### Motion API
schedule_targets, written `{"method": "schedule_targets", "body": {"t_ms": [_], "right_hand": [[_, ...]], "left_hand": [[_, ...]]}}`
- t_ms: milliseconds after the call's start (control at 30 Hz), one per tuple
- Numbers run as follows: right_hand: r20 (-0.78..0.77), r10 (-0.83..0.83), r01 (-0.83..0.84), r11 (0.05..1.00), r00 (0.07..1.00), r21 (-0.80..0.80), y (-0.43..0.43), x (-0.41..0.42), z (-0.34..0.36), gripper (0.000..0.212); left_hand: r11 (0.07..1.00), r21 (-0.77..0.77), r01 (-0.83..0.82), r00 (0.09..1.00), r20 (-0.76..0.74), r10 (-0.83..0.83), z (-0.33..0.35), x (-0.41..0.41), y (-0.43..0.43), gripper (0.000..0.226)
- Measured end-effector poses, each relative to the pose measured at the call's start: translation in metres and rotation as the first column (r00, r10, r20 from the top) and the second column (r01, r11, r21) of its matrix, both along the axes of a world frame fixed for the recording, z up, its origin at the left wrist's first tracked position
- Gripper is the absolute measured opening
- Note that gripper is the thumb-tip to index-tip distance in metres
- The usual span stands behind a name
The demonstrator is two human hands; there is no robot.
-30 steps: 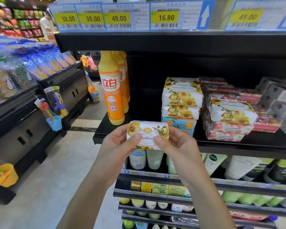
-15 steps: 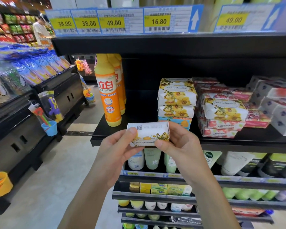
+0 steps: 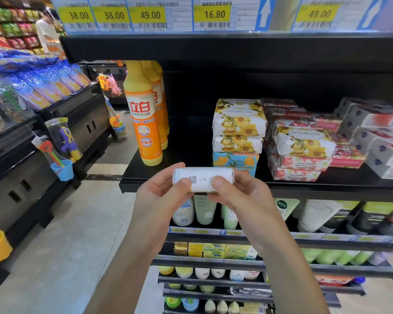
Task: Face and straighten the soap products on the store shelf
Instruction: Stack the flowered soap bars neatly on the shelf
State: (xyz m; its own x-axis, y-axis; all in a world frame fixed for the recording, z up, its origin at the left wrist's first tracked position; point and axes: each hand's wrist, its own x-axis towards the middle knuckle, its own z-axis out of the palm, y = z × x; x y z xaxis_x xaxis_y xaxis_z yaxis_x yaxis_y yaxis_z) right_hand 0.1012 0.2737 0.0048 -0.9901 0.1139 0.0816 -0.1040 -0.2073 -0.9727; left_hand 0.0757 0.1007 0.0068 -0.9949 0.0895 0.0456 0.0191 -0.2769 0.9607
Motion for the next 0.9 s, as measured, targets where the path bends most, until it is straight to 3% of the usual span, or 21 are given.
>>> {"method": "schedule_targets", "body": {"t_ms": [233,300,433,667,900], "right_hand": [[-0.033,0.02,-0.022,0.998,0.999,-0.059,0.002,-0.001,-0.009,0.05],[-0.064,0.041,-0.044,0.998,0.997,-0.044,0.004,0.001,-0.01,0.059],[-0.133,0.063,-0.065,0.998,0.989,-0.006,0.009,0.002,-0.012,0.071],[-0.161,0.134,-0.127,0.991,0.978,0.05,0.013,0.002,-0.013,0.078],[-0.089,0.059,-0.061,0.998,0.994,-0.011,0.008,0.002,-0.011,0.064]], "left_hand": [[0.997,-0.038,0.068,0.997,-0.022,-0.069,0.003,0.001,-0.005,0.054],[0.996,-0.013,0.091,0.996,0.016,-0.091,0.004,0.001,-0.006,0.061],[0.986,-0.003,0.166,0.984,0.071,-0.165,0.007,0.003,-0.006,0.05],[0.987,-0.065,0.15,0.986,0.079,-0.145,0.007,0.0,-0.002,0.044],[0.992,-0.063,0.114,0.993,0.05,-0.111,0.003,0.002,0.0,0.038]]}}
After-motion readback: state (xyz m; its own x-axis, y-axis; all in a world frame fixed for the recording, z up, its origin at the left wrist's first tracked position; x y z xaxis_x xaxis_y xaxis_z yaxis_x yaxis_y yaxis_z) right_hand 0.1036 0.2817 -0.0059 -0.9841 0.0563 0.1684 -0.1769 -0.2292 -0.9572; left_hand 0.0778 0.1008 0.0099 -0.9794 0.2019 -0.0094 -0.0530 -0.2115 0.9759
